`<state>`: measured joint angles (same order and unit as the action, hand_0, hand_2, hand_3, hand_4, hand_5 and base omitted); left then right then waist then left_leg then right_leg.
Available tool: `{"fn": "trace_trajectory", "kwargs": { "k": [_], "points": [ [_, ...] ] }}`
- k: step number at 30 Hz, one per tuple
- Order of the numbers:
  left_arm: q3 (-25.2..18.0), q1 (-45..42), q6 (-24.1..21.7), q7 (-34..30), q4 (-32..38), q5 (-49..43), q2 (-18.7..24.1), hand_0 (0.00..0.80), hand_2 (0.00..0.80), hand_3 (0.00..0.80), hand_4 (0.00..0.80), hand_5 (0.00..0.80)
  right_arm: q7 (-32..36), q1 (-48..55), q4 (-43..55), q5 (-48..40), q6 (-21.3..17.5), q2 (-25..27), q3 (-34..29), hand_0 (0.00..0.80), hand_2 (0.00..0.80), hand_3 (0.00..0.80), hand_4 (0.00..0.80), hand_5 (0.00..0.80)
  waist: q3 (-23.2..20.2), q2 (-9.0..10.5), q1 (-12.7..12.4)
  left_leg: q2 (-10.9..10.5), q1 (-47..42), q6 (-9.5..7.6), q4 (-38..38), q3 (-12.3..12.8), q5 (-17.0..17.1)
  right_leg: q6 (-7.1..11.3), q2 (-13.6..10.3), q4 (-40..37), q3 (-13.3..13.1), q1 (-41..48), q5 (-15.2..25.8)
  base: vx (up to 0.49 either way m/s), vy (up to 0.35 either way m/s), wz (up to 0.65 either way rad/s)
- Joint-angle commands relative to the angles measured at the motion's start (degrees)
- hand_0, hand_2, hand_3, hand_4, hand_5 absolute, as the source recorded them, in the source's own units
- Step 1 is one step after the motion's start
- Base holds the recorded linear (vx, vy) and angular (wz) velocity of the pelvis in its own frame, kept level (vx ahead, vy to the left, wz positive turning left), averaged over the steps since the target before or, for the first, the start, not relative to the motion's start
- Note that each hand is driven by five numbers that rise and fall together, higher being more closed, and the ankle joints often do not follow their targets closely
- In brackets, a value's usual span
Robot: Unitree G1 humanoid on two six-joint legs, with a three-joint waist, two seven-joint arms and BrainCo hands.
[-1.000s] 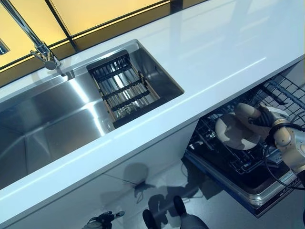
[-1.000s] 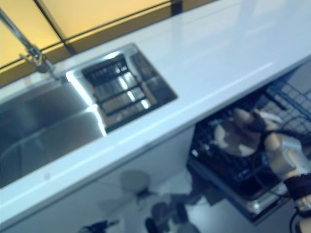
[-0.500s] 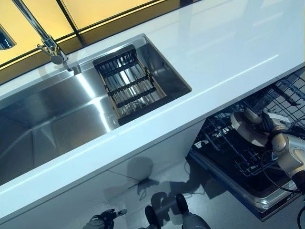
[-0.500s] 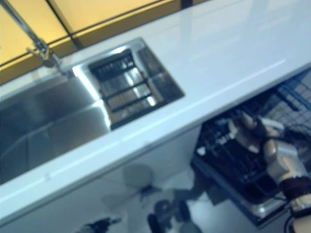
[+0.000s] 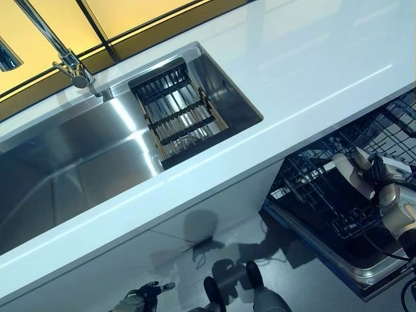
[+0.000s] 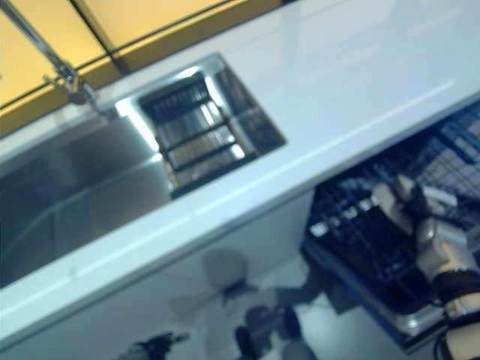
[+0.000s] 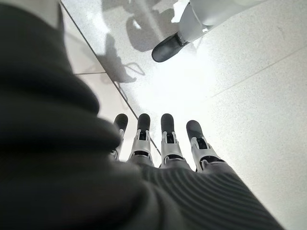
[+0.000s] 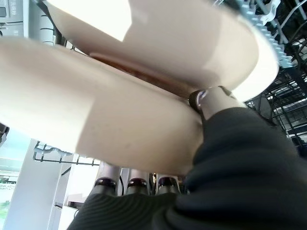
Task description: Take plates into dishwasher
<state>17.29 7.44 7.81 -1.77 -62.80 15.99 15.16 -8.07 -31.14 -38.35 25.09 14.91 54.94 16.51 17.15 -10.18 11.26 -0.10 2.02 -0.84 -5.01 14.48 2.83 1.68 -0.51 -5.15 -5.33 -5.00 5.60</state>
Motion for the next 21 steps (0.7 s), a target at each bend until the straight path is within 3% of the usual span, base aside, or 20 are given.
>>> {"fn": "trace_trajectory", "kwargs": {
  "k": [1,2,3,4,5,13,21],
  "points": [
    [2.88,1.3,-0.21,-0.73,-2.59,0.72,1.36,0.0,0.0,0.0,0.0,0.0,0.07,-3.64,-4.21,-2.45,0.11,1.16,2.34,0.8,0.8,0.8,0.8,0.8,-1.73,1.84,-2.9,-4.06,-2.41,-1.33,0.01,-2.08,-6.22,2.04,1.15,0.15,0.81,-0.48,-2.49,0.006,0.001,0.04],
    [2.95,1.19,-0.25,-0.8,-2.52,0.75,1.42,0.0,0.0,0.0,0.0,0.0,0.23,-3.68,-4.18,-2.64,0.21,1.55,2.19,0.8,0.8,0.8,0.8,0.8,-1.66,1.82,-2.89,-4.05,-2.42,-1.3,0.01,-2.09,-6.18,2.02,1.12,0.15,0.85,-0.47,-2.45,0.005,0.003,0.04],
    [2.98,1.17,-0.21,-0.83,-2.43,0.75,1.46,0.0,0.0,0.0,0.0,0.0,0.25,-3.83,-4.06,-2.6,0.42,1.86,2.05,0.734,0.734,0.734,0.734,0.734,-1.63,1.8,-2.86,-4.06,-2.39,-1.27,0.01,-2.11,-6.15,2.02,1.12,0.15,0.88,-0.49,-2.44,0.003,0.006,0.03],
    [2.91,1.18,-0.16,-1.04,-2.39,0.66,1.59,0.0,0.0,0.0,0.0,0.0,0.0,-3.86,-4.0,-2.52,0.49,2.21,1.84,0.508,0.508,0.508,0.508,0.508,-1.65,1.81,-2.83,-4.04,-2.33,-1.22,0.01,-2.13,-6.14,2.06,1.13,0.15,0.93,-0.54,-2.42,0.0,0.0,0.0],
    [2.92,1.15,-0.2,-1.18,-2.38,0.64,1.72,0.0,0.0,0.0,0.0,0.0,-0.16,-3.79,-3.88,-2.96,0.52,2.51,1.67,0.0,0.0,0.0,0.0,0.0,-1.66,1.86,-2.81,-4.04,-2.27,-1.22,0.01,-2.21,-6.14,2.08,1.14,0.15,0.94,-0.59,-2.41,0.0,0.0,0.0],
    [1.84,1.04,-0.32,-1.31,-2.78,0.17,2.03,0.0,0.0,0.0,0.0,0.0,2.97,-2.61,-0.06,-6.09,2.6,5.03,-0.39,0.0,0.0,0.0,0.0,0.0,-1.82,3.74,-2.1,-3.59,-2.67,-1.31,0.01,-1.78,-6.37,2.01,1.63,0.15,0.46,-0.28,-2.32,0.002,0.001,0.01],
    [-0.13,0.84,0.05,-0.88,-3.67,-0.2,2.5,0.0,0.0,0.0,0.0,0.0,6.51,-2.21,6.47,-10.71,3.34,8.5,-5.23,0.0,0.0,0.0,0.0,0.0,-2.19,6.84,-0.77,-2.88,-3.32,-1.37,0.01,-1.06,-6.72,1.93,2.69,0.15,-1.25,0.1,-1.97,0.006,0.002,-0.03]
  ]
}}
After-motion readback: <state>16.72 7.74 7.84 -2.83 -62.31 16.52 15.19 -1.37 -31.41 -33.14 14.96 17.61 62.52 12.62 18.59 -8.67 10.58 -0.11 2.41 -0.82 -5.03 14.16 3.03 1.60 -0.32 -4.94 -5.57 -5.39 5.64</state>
